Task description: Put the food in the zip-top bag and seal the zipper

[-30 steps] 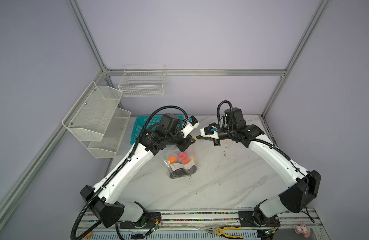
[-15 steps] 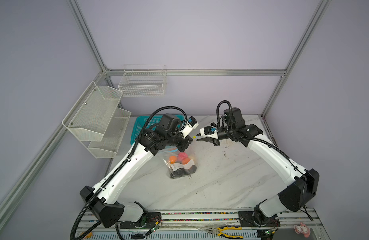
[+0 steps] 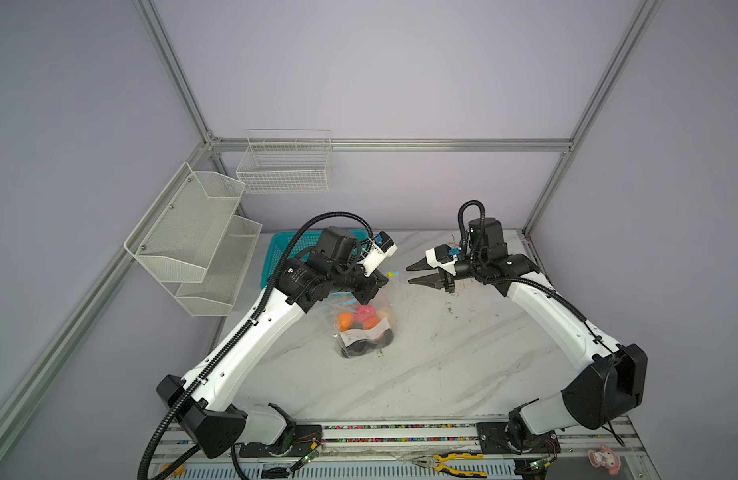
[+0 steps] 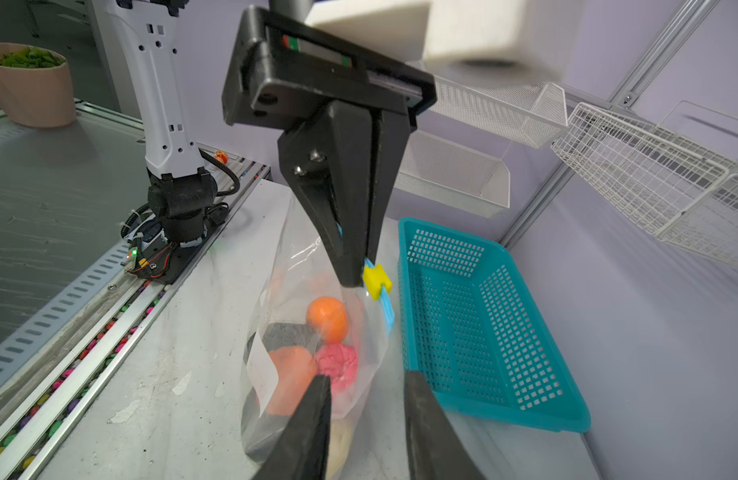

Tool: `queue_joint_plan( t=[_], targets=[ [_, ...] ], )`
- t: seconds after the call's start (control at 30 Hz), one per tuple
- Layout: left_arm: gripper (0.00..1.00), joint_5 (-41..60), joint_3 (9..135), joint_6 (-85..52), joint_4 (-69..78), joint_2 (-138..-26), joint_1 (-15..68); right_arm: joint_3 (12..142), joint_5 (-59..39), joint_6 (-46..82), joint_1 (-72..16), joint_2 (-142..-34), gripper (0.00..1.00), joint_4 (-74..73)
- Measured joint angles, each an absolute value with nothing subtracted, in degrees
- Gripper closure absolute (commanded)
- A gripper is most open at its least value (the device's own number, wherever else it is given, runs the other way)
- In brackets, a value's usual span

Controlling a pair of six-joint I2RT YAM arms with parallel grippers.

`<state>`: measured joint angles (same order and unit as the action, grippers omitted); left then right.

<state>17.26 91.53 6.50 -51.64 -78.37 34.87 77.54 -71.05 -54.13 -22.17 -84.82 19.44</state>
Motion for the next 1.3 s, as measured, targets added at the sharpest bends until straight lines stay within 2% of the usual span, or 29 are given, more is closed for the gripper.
queue_joint_plan(
  t=[0.23,0.5,0.67,1.03,1.3],
  targets=[
    [1.00,19.8,91.5,5.7,-50.4,-77.6,34.9,64.7,-73.1,-39.4,-22.2,-81.9,0.66,-3.0],
    [1.00,21.1,91.5,5.5,-50.3,-77.6,34.9,65.9,-72.7,-30.2,-22.2,-82.0,0.65,-15.5],
    [1.00,21.4,91.5,5.5,-50.3,-77.6,34.9,65.6,-73.6,-25.0,-22.5,-82.2,0.69,-22.2],
    [1.00,21.7,91.5,5.5,-50.2,-77.6,34.9,66.1,-76.0,-22.4,-24.1,-86.1,0.85,-24.2],
    [1.00,21.7,91.5,5.5,-49.9,-77.6,34.9,67.7,-77.5,-24.4,-24.8,-86.3,0.84,-21.5]
  ],
)
